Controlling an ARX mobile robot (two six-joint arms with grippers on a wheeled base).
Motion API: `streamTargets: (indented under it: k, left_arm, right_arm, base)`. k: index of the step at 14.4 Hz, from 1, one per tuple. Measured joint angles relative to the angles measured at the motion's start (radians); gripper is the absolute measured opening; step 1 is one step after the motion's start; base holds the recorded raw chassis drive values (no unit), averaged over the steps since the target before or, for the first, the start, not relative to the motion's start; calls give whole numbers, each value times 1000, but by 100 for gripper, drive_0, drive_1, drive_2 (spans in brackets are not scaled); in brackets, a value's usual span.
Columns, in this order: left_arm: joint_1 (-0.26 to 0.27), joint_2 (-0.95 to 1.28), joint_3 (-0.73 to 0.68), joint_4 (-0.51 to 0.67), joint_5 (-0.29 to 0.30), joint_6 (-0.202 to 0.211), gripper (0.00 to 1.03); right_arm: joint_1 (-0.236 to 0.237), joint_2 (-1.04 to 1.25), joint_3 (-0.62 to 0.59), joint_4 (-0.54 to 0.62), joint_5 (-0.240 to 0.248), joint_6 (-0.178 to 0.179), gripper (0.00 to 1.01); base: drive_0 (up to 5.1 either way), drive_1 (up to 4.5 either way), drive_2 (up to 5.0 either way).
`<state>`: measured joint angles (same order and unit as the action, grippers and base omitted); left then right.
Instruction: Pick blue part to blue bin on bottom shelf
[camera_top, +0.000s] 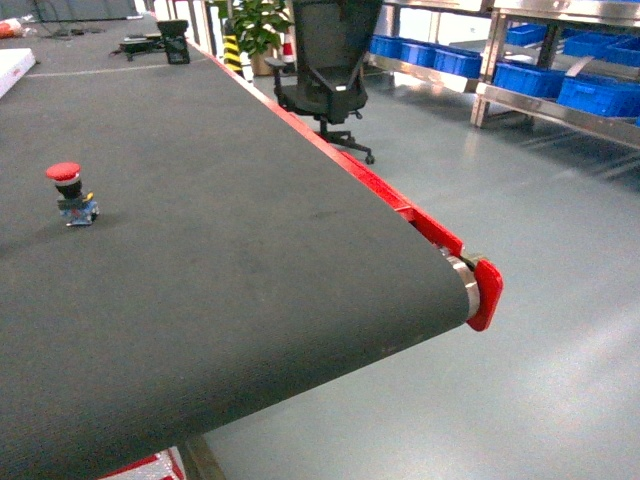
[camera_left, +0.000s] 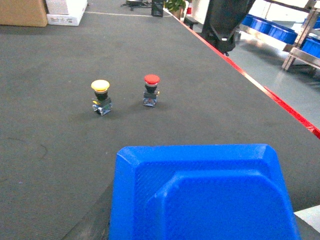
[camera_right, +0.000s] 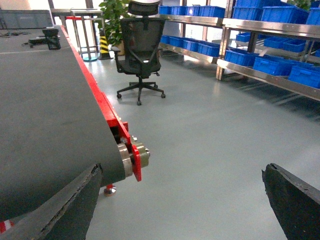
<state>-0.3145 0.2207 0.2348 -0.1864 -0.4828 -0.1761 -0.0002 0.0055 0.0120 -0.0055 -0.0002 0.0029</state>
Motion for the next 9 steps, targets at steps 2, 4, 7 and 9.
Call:
streamTargets:
  k: [2,4,7,9]
  left_arm:
    - [0,0,0,0,0,0,43]
    - [0,0,0,0,0,0,43]
    - [0,0,0,0,0,0,43]
    - [0,0,0,0,0,0,43]
  right_arm:
    - [0,0,0,0,0,0,98]
    - [0,0,0,0,0,0,98]
    - [0,0,0,0,0,0,98]
    - [0,0,0,0,0,0,98]
  base:
    - [-155,-155,-155]
    - [-155,-155,-155]
    - [-155,-155,-155]
    - [-161,-161,-161]
